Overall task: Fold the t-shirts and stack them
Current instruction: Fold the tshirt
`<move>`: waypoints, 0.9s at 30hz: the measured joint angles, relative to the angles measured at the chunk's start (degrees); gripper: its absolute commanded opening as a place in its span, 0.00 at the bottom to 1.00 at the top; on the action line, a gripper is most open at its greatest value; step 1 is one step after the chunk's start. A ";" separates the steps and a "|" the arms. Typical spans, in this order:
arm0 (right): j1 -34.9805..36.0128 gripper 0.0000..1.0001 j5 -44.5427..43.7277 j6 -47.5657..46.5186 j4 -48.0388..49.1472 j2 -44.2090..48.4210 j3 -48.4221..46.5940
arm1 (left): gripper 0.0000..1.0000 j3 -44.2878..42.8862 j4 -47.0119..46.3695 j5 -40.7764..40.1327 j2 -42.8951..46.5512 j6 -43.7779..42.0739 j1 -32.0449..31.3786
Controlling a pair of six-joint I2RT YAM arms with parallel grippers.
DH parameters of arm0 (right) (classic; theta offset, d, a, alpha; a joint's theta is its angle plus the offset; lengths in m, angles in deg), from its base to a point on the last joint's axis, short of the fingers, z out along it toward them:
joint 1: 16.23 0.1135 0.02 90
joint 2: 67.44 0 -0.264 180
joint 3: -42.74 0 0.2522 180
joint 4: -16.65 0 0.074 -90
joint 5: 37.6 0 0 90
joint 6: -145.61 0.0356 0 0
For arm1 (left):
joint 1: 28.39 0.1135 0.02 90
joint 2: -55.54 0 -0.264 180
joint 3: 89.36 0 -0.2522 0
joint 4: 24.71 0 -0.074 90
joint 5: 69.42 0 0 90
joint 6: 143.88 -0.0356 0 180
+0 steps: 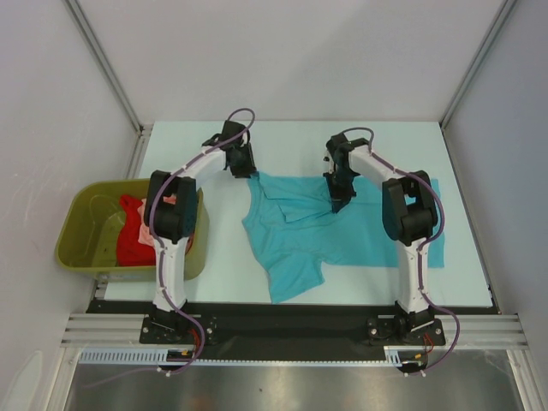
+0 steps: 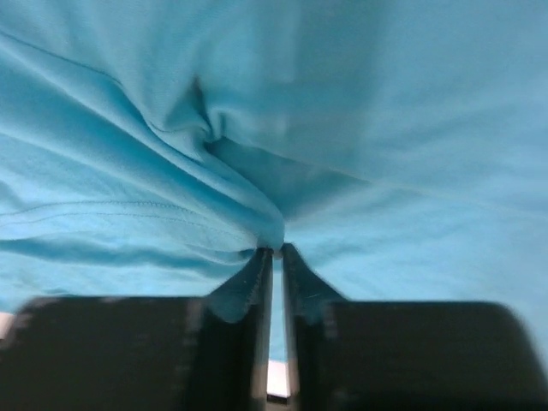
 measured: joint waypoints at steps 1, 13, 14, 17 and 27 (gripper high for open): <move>0.02 0.31 -0.72 -0.09 -0.09 0.35 0.00 | 0.44 0.04 0.24 -0.07 0.63 -0.02 0.00; 13.84 0.56 -0.74 1.77 5.11 9.25 -3.26 | 0.52 -5.05 2.10 0.35 1.11 -2.84 0.09; 14.95 0.56 0.31 2.36 6.05 8.96 -3.39 | 0.53 -5.92 2.21 0.52 0.66 -3.43 0.11; 17.81 0.55 3.10 4.02 8.52 6.64 -4.50 | 0.54 -7.54 2.36 1.38 -0.70 -4.90 0.13; 19.69 0.46 3.32 7.48 11.78 0.79 -4.04 | 0.50 -8.20 3.19 5.55 -6.05 -6.40 0.17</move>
